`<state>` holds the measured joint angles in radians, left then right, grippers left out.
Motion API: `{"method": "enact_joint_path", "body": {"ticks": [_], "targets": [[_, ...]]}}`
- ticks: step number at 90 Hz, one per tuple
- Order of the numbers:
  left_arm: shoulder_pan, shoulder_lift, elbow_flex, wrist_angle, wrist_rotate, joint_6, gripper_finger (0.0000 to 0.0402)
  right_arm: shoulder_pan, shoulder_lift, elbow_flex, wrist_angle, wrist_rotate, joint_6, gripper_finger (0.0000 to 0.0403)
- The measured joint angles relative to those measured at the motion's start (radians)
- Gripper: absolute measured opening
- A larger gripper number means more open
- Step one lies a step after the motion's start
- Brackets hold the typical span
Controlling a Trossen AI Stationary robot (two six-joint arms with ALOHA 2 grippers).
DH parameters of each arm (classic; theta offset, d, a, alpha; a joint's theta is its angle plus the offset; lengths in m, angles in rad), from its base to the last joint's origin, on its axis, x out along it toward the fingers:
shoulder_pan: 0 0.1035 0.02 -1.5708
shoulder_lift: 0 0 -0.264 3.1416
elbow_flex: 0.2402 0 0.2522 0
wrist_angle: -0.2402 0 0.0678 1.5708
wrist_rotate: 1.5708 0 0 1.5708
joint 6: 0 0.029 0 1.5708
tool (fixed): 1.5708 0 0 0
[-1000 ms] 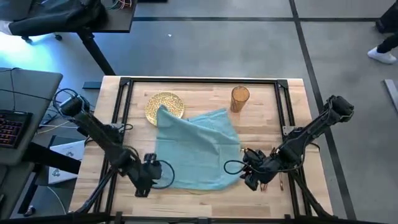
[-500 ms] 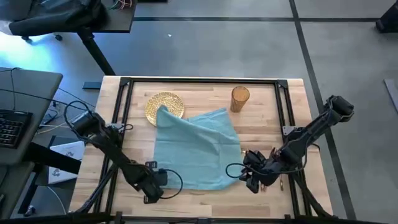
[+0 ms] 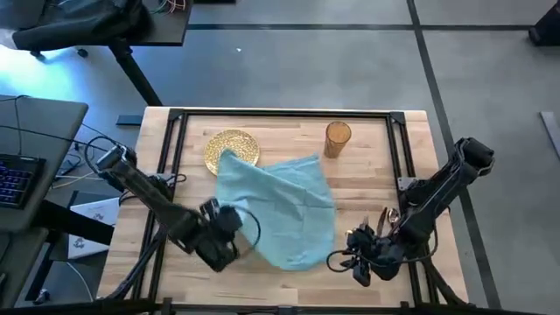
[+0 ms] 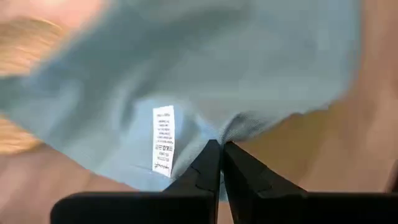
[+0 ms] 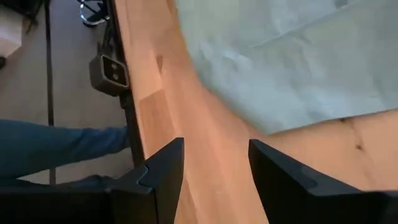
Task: Set table place
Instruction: Fold the blue napkin
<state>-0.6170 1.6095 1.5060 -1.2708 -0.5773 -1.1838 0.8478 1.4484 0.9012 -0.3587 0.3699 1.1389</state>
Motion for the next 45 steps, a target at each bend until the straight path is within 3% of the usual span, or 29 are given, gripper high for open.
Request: {"method": "enact_joint_path", "body": {"ticks": [13, 31, 45], "targets": [[0.085, -0.02, -0.04, -0.158, -0.061, -0.094, 0.0, 0.0, 0.072, 0.0, 0.147, 0.03, -0.044, 0.0165], [0.212, -0.014, -0.208, -0.142, 0.109, -0.065, 0.0, -0.009, 0.199, 0.001, 0.253, 0.047, -0.04, 0.0165], [0.227, -0.012, -0.232, -0.089, 0.166, 0.01, 0.0, -0.016, 0.24, 0.001, 0.269, 0.047, -0.045, 0.0165]]}}
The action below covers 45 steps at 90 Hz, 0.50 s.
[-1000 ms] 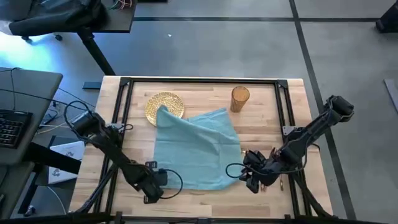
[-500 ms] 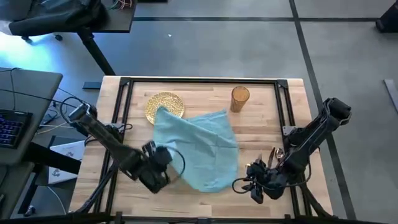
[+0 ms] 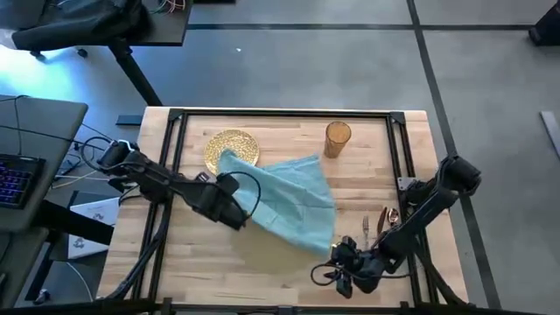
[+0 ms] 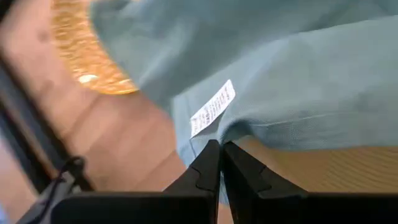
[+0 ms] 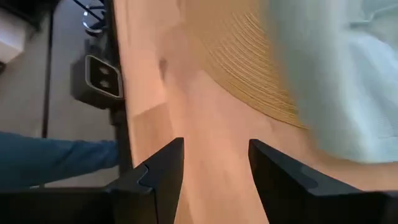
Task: Set table place
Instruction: Fold the blue napkin
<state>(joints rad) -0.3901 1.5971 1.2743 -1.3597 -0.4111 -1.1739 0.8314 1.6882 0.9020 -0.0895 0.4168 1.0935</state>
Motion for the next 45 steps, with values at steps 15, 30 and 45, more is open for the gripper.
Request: {"method": "enact_joint_path", "body": {"ticks": [15, 30, 45], "targets": [[-0.006, -0.003, 0.0, 0.017, 0.006, 0.009, 0.0, 0.0, 0.01, 0.0, 0.033, -0.001, -0.181, 0.0166], [-0.005, -0.006, 0.001, 0.027, 0.03, 0.026, 0.0, -0.016, 0.043, 0.0, 0.026, 0.019, -0.235, 0.0166], [-0.011, -0.006, 0.002, 0.029, 0.044, 0.026, 0.0, -0.025, 0.046, 0.0, -0.097, 0.075, 0.059, 0.0166]]}}
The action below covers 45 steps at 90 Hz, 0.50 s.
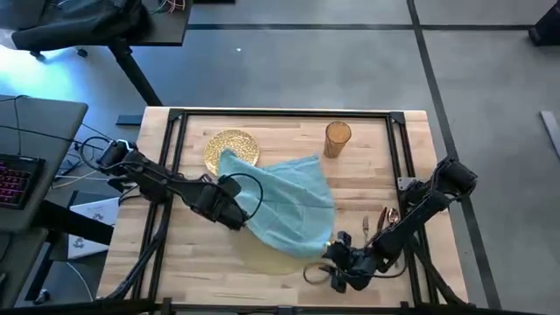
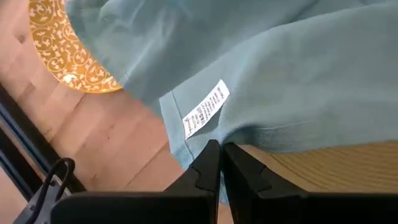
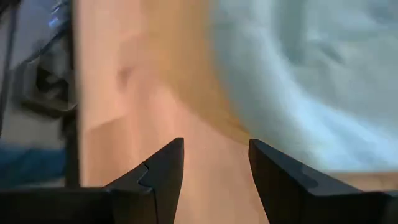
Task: Set table place
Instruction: Fold the blue napkin
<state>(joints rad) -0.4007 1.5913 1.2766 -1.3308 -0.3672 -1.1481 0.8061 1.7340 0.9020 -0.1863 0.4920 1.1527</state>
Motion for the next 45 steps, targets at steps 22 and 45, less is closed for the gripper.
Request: {"method": "enact_joint_path", "body": {"ticks": [22, 45], "targets": [[-0.001, 0.0, 0.0, 0.011, -0.006, 0.008, 0.0, 0.018, 0.019, 0.0, -0.021, 0.047, 0.149, 0.0166], [-0.001, 0.0, 0.0, 0.031, -0.009, 0.008, 0.0, -0.031, 0.087, 0.0, 0.129, 0.149, 0.149, 0.0165]]}}
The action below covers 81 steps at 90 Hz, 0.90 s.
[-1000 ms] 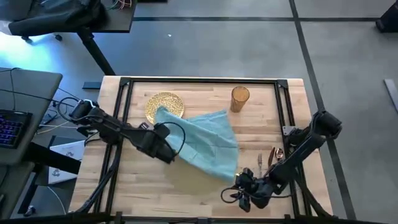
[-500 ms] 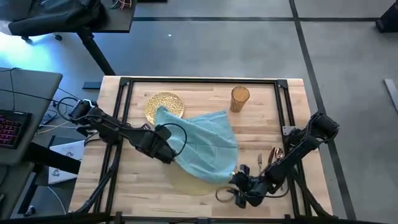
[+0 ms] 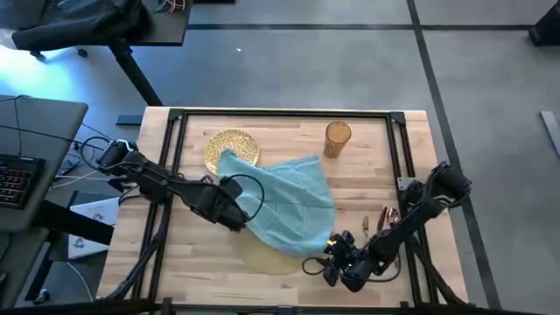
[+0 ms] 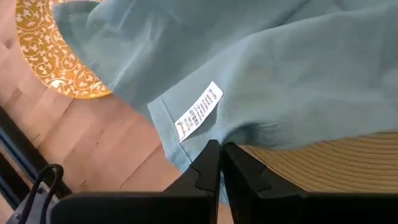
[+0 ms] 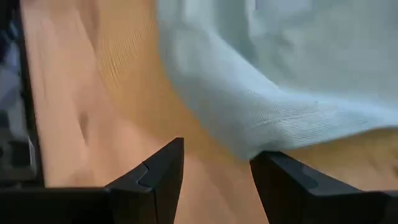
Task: Set table place
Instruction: Fold the blue napkin
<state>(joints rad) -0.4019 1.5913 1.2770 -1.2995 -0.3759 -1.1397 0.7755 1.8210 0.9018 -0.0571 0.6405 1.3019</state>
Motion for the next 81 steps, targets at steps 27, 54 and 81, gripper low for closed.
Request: {"method": "enact_joint_path", "body": {"ticks": [27, 54, 81], "targets": [[0.0, 0.0, 0.0, 0.018, -0.002, 0.0, 0.0, -0.088, 0.009, -0.001, 0.016, -0.073, -0.008, 0.0105], [-0.073, 0.0, 0.094, 0.016, 0.152, 0.113, 0.0, -0.098, -0.108, -0.001, 0.033, -0.424, -0.079, 0.0002], [-0.26, 0.003, 0.114, 0.02, 0.169, 0.068, 0.0, -0.136, -0.238, 0.002, -0.055, -0.639, 0.035, 0.0]]}}
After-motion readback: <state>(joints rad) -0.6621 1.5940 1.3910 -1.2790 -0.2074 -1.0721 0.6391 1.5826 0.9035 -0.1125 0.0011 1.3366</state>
